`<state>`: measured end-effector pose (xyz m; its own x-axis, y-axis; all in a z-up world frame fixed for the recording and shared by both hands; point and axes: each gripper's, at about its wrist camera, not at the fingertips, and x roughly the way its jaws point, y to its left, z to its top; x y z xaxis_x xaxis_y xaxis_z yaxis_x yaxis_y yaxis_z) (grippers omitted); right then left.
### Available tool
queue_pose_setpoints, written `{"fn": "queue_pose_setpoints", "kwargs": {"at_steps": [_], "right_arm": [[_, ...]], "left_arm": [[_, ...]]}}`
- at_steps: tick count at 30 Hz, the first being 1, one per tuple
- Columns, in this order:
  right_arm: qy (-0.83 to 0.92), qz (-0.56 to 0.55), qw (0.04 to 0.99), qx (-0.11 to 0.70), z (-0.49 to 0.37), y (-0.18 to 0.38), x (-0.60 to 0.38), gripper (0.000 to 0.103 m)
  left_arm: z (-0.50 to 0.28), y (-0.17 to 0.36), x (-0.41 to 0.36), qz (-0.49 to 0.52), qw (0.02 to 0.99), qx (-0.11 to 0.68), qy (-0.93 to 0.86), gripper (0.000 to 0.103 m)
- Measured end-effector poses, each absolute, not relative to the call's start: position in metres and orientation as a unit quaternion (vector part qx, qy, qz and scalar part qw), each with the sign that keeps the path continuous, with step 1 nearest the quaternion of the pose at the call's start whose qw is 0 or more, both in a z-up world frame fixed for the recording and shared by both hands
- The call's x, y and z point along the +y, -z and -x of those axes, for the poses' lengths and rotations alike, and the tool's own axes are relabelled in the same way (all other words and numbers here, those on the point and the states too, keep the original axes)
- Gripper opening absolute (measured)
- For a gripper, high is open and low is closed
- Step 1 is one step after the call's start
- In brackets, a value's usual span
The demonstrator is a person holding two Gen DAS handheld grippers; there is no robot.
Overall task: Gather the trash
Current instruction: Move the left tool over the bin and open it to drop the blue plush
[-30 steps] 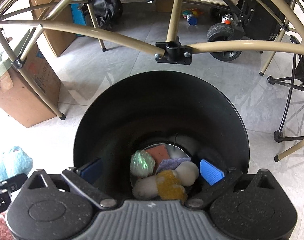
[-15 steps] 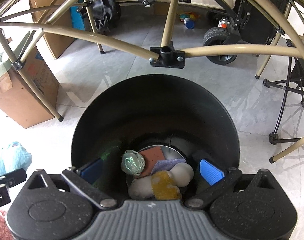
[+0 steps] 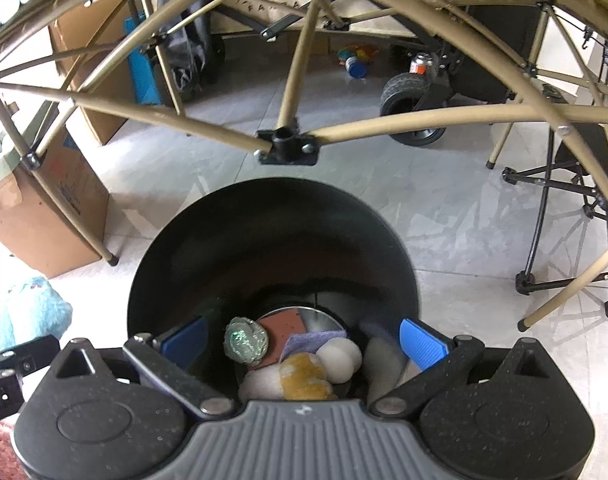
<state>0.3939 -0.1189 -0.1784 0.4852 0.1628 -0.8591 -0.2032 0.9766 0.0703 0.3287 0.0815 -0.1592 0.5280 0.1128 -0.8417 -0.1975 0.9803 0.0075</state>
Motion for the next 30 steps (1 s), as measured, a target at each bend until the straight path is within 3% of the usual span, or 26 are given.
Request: {"fn": "queue_pose_setpoints", "kwargs": {"at_steps": [30], "right_arm": [[-0.024,-0.073,0.881,0.466,-0.39,0.167,-0.236,0.103]], "left_arm": [[-0.368,0.162,-0.026,-0.017,0.87,0.492,0.002,0.071]]}}
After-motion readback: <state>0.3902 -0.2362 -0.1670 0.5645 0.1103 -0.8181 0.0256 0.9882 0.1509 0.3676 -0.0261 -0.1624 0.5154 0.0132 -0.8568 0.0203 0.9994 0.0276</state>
